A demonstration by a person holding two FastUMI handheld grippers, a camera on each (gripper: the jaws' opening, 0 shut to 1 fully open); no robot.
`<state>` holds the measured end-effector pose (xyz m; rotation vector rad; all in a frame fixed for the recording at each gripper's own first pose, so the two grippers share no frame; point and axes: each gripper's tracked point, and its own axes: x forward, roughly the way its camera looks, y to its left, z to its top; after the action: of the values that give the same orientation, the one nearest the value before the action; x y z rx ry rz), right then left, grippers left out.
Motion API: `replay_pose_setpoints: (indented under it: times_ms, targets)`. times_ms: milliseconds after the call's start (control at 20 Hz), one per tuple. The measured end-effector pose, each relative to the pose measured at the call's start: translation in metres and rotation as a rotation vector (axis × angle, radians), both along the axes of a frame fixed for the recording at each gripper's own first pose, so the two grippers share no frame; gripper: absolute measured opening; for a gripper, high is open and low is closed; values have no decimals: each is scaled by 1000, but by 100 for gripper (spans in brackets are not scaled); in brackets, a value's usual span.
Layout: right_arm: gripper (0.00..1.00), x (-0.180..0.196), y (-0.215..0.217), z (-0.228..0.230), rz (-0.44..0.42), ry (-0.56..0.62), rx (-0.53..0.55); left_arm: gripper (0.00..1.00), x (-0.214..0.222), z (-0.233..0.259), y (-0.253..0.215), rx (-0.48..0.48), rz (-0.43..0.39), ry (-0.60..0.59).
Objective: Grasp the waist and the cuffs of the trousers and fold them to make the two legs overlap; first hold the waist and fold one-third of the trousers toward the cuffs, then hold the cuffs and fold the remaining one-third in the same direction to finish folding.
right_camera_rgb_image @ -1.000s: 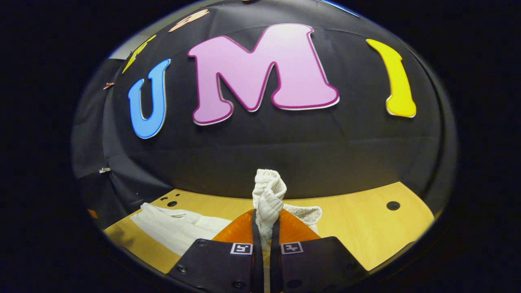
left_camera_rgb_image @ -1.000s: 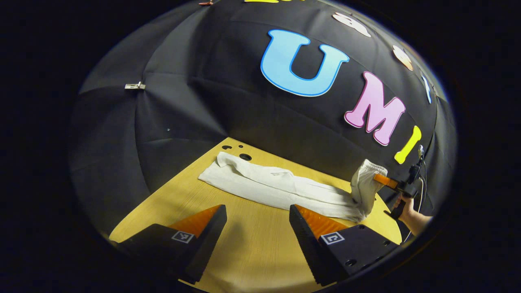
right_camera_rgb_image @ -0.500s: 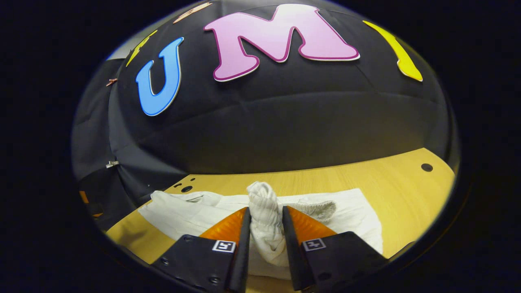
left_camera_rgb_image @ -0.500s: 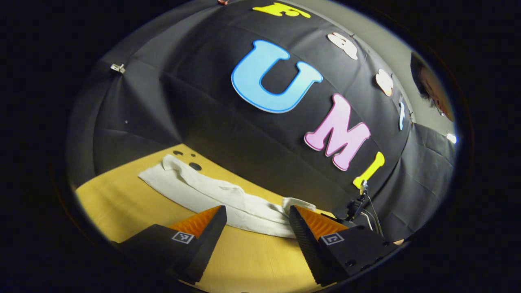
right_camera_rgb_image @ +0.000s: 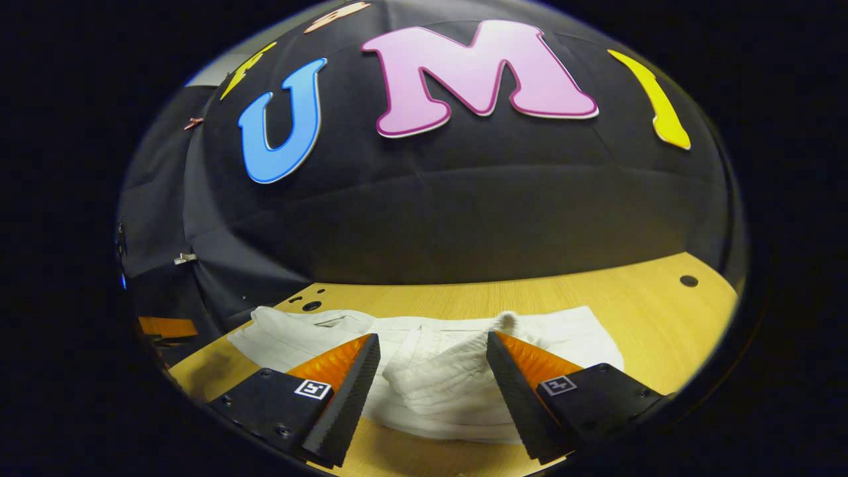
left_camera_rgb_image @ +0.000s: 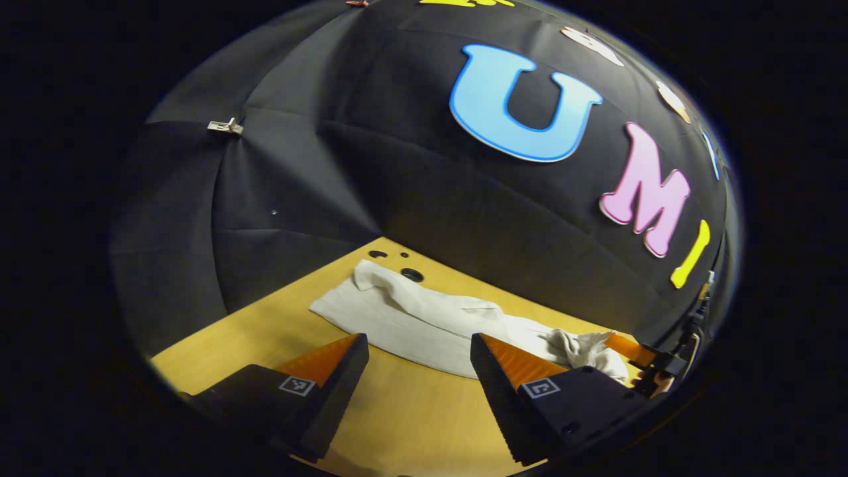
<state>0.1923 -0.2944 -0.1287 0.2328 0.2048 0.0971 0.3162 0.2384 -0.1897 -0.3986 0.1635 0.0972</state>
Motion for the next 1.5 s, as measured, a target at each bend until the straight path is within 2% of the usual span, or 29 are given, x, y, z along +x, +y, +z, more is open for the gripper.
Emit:
replay_pose_setpoints:
  times_ms: [250,450,650,800,900,950,1050,1100,1200,1300,1400,1500]
  targets:
    - [98,-50,-3,-9,48,66,-92,97,48,-17,49,102,65,94]
    - [98,-102,-17,-34,7,161,-91,97,79,-26,71,138,74,137]
    - [99,-138,-41,-50,-40,234,-76,97,104,-49,85,161,69,234]
    - [99,-156,-64,-54,-102,265,-98,97,116,-65,84,186,50,283]
    - [99,-161,-80,-54,-160,271,-103,96,119,-81,80,254,21,347]
    - [99,-165,-82,-54,-174,271,-84,97,120,-88,83,304,20,380]
    - [99,-170,-83,-56,-180,290,-71,100,127,-84,74,308,5,371]
    - [99,-174,-82,-57,-180,301,-61,95,127,-83,75,314,2,366]
    - [99,-175,-79,-52,-177,294,-48,94,125,-83,77,294,12,385]
    - [99,-179,-76,-57,-166,311,-50,90,128,-90,73,309,-14,409]
    - [99,-179,-72,-61,-150,329,-47,80,133,-92,60,310,-49,418]
    - [99,-179,-71,-60,-145,339,-34,47,136,-95,54,324,-55,422]
